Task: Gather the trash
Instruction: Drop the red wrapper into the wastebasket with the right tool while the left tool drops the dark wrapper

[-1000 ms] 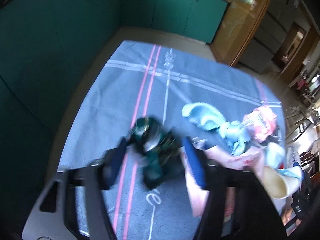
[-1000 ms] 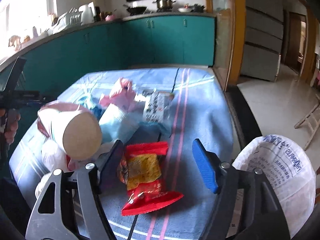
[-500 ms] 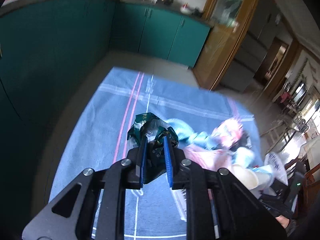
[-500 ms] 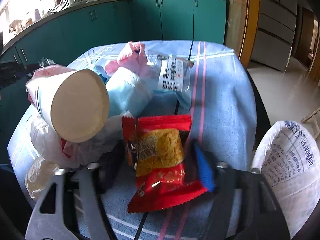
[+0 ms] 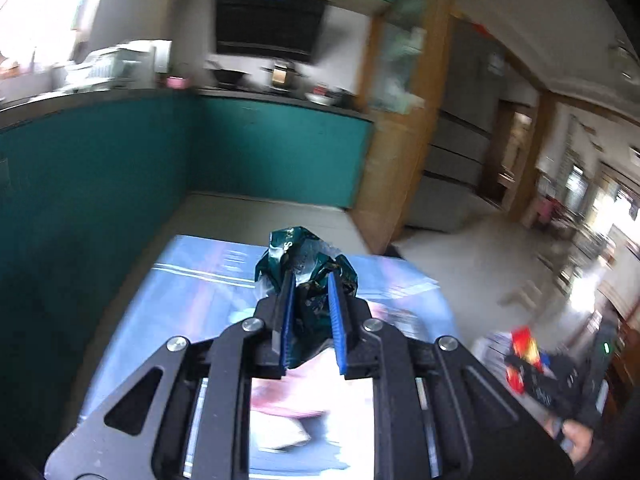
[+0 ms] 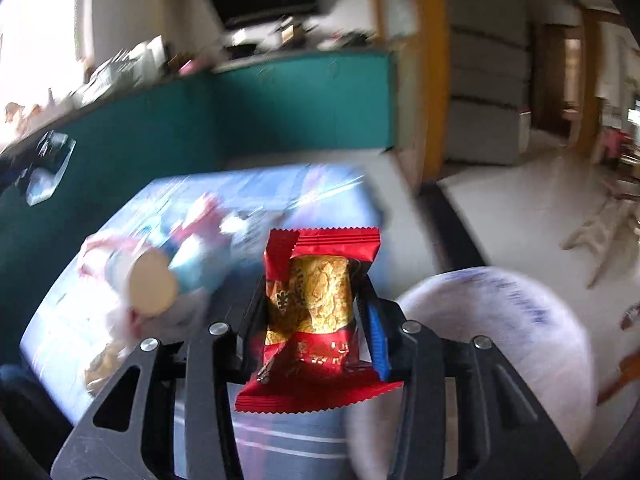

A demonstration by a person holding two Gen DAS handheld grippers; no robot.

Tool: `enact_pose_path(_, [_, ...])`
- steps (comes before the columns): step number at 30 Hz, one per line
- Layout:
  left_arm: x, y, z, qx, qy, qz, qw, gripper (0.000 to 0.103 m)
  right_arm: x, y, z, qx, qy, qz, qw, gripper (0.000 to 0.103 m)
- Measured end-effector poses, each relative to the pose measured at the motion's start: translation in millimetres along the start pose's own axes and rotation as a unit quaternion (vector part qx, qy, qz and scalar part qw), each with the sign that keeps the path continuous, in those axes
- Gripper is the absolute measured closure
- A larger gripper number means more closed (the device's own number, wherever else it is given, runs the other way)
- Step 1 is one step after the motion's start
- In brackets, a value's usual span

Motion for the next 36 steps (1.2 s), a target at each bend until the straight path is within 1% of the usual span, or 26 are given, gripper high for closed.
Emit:
enact_pose_path(1, [-20, -12, -3, 0.016, -0.006, -0.027, 0.9995, 0.085, -21, 5, 4, -0.009, -0.017, -0.018, 1.000, 0.060])
enact_pose_path(2, [-35, -23, -7, 0.030, -0.009, -0.046, 0.9985, 0.085, -42, 9, 5, -0.016, -0.036, -0.037, 0.999, 0.060])
enact_pose_path(3, [-61, -41, -16, 0.056, -0.016, -0.076, 0.9954, 0.085, -60, 12, 6, -0.021, -0.050, -0.056, 0.997, 0.060])
enact_pose_path(4, [-79, -54, -24, 0.077, -0.020, -0.098, 0.9921, 0.085, -79, 16, 4, -0.025, -0.062, -0.082, 0.994, 0.060])
enact_pose_path(5, [-98, -68, -34, 0.097, -0.025, -0.121, 0.9875, 0.085, -97, 17, 2, -0.028, -0.070, -0.110, 0.991, 0.060])
enact_pose_path(6, [-125, -87, -50, 0.125, -0.036, -0.155, 0.9794, 0.085, -114, 18, -2, -0.029, -0.077, -0.135, 0.987, 0.060])
enact_pose_path(7, [-141, -100, -63, 0.141, -0.044, -0.171, 0.9741, 0.085, -125, 19, -6, -0.028, -0.082, -0.146, 0.985, 0.060])
enact_pose_path(8, [-156, -113, -77, 0.160, -0.053, -0.183, 0.9684, 0.085, -138, 20, -11, -0.026, -0.093, -0.156, 0.983, 0.060])
enact_pose_path(9, [-174, -131, -96, 0.189, -0.060, -0.199, 0.9598, 0.085, -146, 20, -14, -0.023, -0.101, -0.157, 0.982, 0.060])
enact_pose_path(10, [-181, -141, -108, 0.206, -0.058, -0.209, 0.9543, 0.085, -156, 22, -18, -0.019, -0.113, -0.159, 0.981, 0.060])
enact_pose_path(12, [-201, -167, -135, 0.249, -0.048, -0.243, 0.9362, 0.085, -172, 25, -25, -0.016, -0.126, -0.162, 0.979, 0.060])
enact_pose_path(14, [-214, -180, -149, 0.264, -0.055, -0.261, 0.9269, 0.084, -177, 28, -28, -0.012, -0.129, -0.164, 0.978, 0.060])
enact_pose_path(15, [-217, -187, -154, 0.268, -0.064, -0.262, 0.9248, 0.081, -179, 28, -31, -0.010, -0.129, -0.165, 0.978, 0.060])
enact_pose_path(17, [-218, -197, -159, 0.274, -0.089, -0.246, 0.9256, 0.067, -176, 27, -34, -0.004, -0.127, -0.165, 0.978, 0.060])
enact_pose_path(18, [-213, -199, -157, 0.270, -0.098, -0.235, 0.9284, 0.053, -173, 25, -33, 0.000, -0.126, -0.165, 0.978, 0.059])
enact_pose_path(19, [-215, -198, -155, 0.264, -0.101, -0.231, 0.9310, 0.041, -174, 25, -37, 0.006, -0.125, -0.163, 0.979, 0.059])
enact_pose_path(21, [-203, -194, -141, 0.244, -0.116, -0.213, 0.9391, 0.032, -165, 21, -38, 0.011, -0.121, -0.160, 0.980, 0.053])
enact_pose_path(22, [-206, -187, -140, 0.236, -0.127, -0.203, 0.9418, 0.027, -161, 18, -35, 0.014, -0.119, -0.160, 0.980, 0.050])
enact_pose_path(24, [-197, -174, -130, 0.220, -0.150, -0.180, 0.9468, 0.020, -154, 15, -29, 0.015, -0.114, -0.157, 0.981, 0.036])
enact_pose_path(26, [-173, -158, -108, 0.190, -0.166, -0.152, 0.9556, 0.018, -142, 15, -27, 0.010, -0.104, -0.149, 0.983, 0.031])
enact_pose_path(27, [-161, -149, -96, 0.171, -0.171, -0.142, 0.9598, 0.015, -135, 15, -26, 0.007, -0.098, -0.145, 0.985, 0.028])
enact_pose_path(28, [-157, -140, -87, 0.155, -0.174, -0.135, 0.9630, 0.013, -129, 15, -24, 0.004, -0.094, -0.141, 0.986, 0.027])
enact_pose_path(29, [-146, -131, -73, 0.127, -0.176, -0.121, 0.9687, 0.012, -120, 14, -22, -0.001, -0.087, -0.136, 0.987, 0.024])
enact_pose_path(30, [-132, -121, -61, 0.098, -0.174, -0.103, 0.9745, 0.010, -112, 14, -21, -0.004, -0.081, -0.128, 0.989, 0.022])
enact_pose_path(32, [-109, -107, -42, 0.057, -0.162, -0.071, 0.9826, 0.009, -94, 11, -18, -0.007, -0.073, -0.109, 0.991, 0.020])
enact_pose_path(36, [-63, -93, -19, 0.015, -0.141, -0.025, 0.9896, 0.008, -50, 4, -16, -0.007, -0.055, -0.059, 0.997, 0.019])
Point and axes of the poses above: each gripper's, at about its wrist camera, not at the fingertips, and y roughly against the way its jaws point, x to its left, z to its top, the point moved 8 cm from there along -y, roughly the way its jaws point, and after that the axes turned 13 degrees about -z, right-handed, at the moved point
